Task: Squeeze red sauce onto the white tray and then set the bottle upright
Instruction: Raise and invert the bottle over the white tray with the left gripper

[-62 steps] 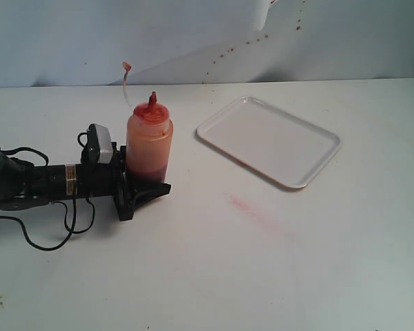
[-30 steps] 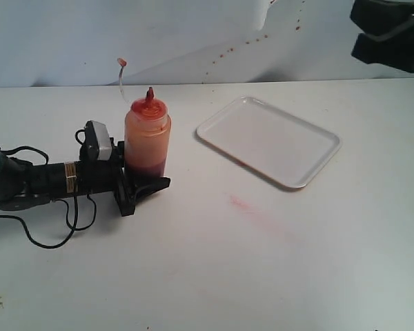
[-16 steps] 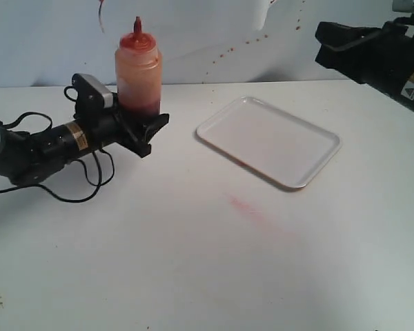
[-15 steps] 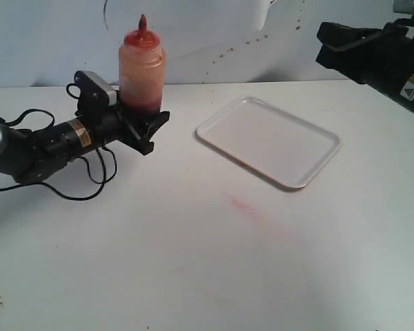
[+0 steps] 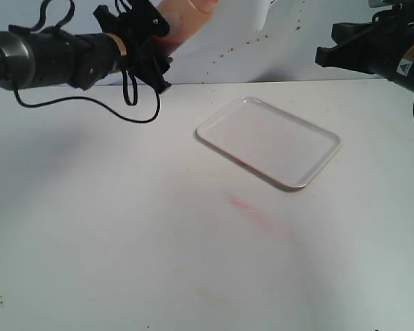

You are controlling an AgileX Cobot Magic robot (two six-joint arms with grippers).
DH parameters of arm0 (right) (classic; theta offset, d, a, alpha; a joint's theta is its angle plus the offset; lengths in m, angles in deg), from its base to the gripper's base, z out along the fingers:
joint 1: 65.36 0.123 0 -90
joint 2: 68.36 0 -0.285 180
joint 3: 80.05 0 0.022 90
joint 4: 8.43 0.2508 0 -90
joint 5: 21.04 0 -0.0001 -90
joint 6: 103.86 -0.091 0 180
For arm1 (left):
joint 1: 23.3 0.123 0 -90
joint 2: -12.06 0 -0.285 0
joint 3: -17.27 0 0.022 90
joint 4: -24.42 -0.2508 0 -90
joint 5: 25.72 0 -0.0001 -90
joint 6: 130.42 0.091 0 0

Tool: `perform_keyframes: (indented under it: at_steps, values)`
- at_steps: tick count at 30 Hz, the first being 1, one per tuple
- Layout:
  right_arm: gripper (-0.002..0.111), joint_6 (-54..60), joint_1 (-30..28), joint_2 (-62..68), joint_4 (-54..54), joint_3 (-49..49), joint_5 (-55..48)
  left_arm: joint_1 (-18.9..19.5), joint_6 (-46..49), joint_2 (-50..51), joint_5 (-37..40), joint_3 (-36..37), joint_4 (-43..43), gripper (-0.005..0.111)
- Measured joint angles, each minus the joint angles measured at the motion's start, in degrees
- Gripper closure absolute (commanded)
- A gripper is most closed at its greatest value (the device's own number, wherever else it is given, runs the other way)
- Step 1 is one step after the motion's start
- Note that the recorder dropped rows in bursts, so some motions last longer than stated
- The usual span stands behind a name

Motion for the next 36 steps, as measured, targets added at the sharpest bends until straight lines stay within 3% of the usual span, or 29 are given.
perform_keyframes:
  at_steps: [3,9,17,22,26,29,31,34,36]
  values:
    - [0.108,0.0,0.0,0.0,-0.1,0.6,-2.6,-0.7,1.8,1.6,6.5,-7.2,-1.8,0.107]
    - [0.108,-0.2,0.0,0.0,-0.3,0.7,-3.1,-3.9,0.6,6.9,20.4,-18.2,-15.5,0.107]
    - [0.108,-0.2,0.0,0.0,-0.3,0.7,-1.7,-10.1,-19.6,17.6,37.1,-31.0,-55.3,0.107]
    - [0.108,0.5,0.0,0.0,-0.3,0.7,-0.6,-12.8,-23.0,20.6,40.7,-34.0,-70.3,0.107]
    - [0.104,3.7,0.0,0.0,-0.3,0.7,0.1,-13.2,-22.0,20.7,41.0,-34.0,-73.9,0.107]
    - [0.085,6.6,0.0,0.0,-0.3,0.7,0.4,-13.2,-19.8,20.7,42.0,-34.0,-76.9,0.107]
    - [0.063,8.7,0.0,0.0,-0.3,0.7,0.4,-13.2,-18.4,20.7,42.5,-34.0,-79.2,0.107]
    - [0.019,12.3,0.0,0.0,-0.3,0.7,0.8,-13.2,-16.4,20.7,42.9,-34.0,-81.2,0.107]
    - [0.004,14.6,0.0,0.1,-0.3,0.7,2.1,-13.2,-14.6,20.7,43.1,-34.0,-81.5,0.107]
